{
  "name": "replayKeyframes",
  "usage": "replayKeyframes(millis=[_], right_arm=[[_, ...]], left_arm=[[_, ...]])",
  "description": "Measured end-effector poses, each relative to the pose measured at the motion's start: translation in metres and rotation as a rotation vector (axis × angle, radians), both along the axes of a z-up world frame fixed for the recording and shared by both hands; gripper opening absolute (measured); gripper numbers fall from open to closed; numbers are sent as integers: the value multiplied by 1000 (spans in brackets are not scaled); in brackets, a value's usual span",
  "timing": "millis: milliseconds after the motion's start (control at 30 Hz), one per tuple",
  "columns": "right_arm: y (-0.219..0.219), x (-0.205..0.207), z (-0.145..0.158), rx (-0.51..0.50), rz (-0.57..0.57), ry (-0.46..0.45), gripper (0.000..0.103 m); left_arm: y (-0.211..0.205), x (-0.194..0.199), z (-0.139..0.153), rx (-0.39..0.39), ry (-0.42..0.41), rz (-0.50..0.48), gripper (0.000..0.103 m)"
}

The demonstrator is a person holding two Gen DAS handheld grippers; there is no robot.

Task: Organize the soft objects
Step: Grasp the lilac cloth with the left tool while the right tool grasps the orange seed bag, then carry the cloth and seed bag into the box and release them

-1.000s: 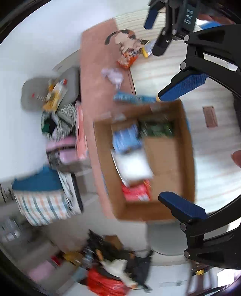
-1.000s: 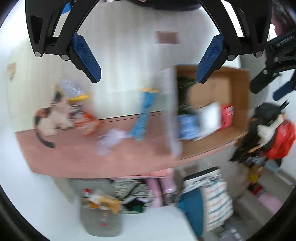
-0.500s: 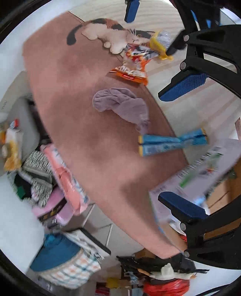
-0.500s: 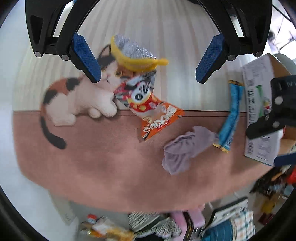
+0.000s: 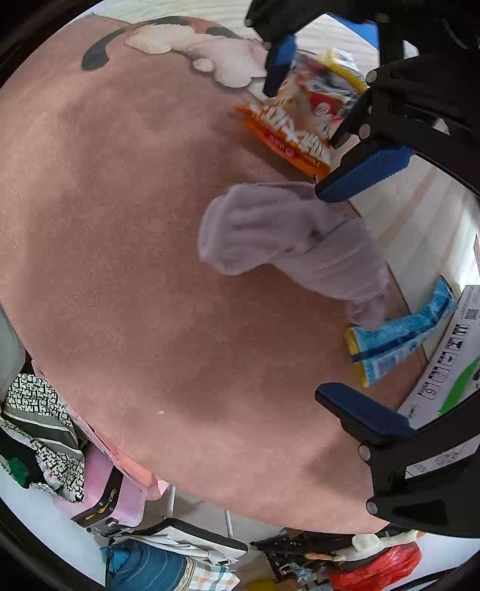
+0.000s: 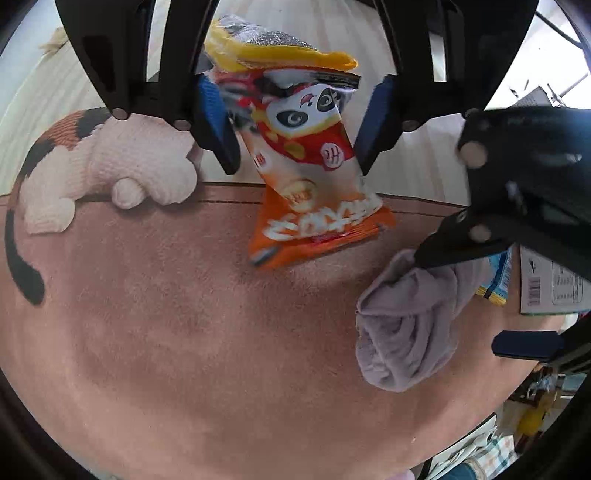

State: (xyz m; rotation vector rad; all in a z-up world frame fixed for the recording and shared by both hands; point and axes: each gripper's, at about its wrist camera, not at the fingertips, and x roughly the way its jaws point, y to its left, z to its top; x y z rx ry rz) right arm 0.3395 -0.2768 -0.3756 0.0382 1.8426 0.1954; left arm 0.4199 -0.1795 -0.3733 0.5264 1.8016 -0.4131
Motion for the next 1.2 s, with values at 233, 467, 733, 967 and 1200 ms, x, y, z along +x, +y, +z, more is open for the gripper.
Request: replayKeyframes(millis=[233,467,733,967,1200], right_arm=[[-2,0,-1,-55,2,-2,48],[-4,-1,3,-101,-29,2,38],[-9,-5,47,-119,-146,-78,34],[5,-11,126,-69,-212,-200,34],[86,-26,203,-5,-169,-316,34]], left_arm=[[-4,4,-12,-25,54,46,54],[-3,-4,-8,-34,16,76,37],[34,-6,42,-122,-85,231,37],[77,-15,122,-231,-190,344,36],[150,-57,196,-307,-282,444,37]])
